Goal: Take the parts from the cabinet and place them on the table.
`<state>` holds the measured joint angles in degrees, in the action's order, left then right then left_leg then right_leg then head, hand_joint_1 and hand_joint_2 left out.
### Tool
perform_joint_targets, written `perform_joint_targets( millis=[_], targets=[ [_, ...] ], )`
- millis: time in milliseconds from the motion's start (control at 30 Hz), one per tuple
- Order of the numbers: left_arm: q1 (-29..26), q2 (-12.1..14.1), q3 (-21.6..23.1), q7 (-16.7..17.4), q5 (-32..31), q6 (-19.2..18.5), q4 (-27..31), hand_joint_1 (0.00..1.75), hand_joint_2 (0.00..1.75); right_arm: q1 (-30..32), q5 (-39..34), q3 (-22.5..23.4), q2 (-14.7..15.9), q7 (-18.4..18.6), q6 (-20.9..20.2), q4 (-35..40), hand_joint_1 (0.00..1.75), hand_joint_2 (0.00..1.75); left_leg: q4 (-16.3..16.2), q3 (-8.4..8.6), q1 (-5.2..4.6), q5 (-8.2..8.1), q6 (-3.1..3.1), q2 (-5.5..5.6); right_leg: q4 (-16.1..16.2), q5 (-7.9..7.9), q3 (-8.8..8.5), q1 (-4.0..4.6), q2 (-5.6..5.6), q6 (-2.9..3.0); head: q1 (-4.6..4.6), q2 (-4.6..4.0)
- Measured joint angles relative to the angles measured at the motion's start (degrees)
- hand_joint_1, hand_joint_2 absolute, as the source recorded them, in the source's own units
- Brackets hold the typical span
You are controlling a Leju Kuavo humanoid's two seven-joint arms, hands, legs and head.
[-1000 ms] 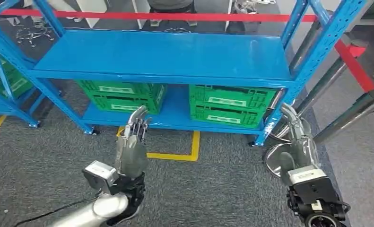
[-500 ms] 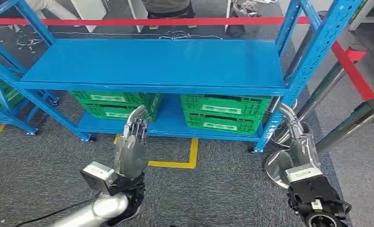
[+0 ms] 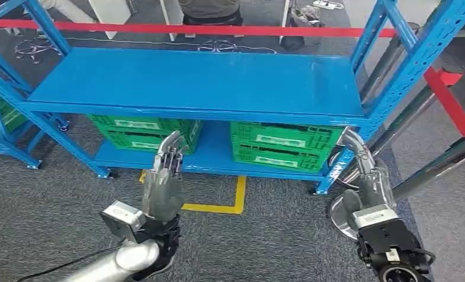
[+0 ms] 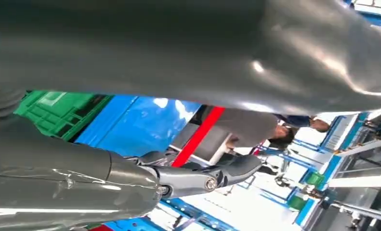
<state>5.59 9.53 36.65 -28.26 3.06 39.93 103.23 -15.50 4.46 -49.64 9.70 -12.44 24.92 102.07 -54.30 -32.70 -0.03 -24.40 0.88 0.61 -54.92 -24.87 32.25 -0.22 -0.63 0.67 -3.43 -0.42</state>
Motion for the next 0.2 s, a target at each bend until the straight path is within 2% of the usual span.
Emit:
perform_joint_targets(
  millis=[67,200],
  targets=[
    [0.0,-0.02,0.0,0.0,-0.02,0.0,0.0,0.0,0.0,-0.01,0.0,0.0,0.0,0.0,0.0,-0.09,0.0,0.0,-0.02,0.0,0.0,-0.07,-0.13,0.0,0.2,-0.02,-0.12,-0.02,0.0,-0.61,0.0,0.0],
    [-0.1,-0.04,0.0,-0.11,-0.24,0.0,0.0,0.0,0.0,0.0,-0.11,0.0,-0.02,0.0,-0.15,-0.31,0.0,0.0,-0.02,0.01,0.0,-0.15,-0.25,0.0,0.29,-0.04,-0.16,-0.03,0.0,-0.83,0.0,0.0]
  ],
)
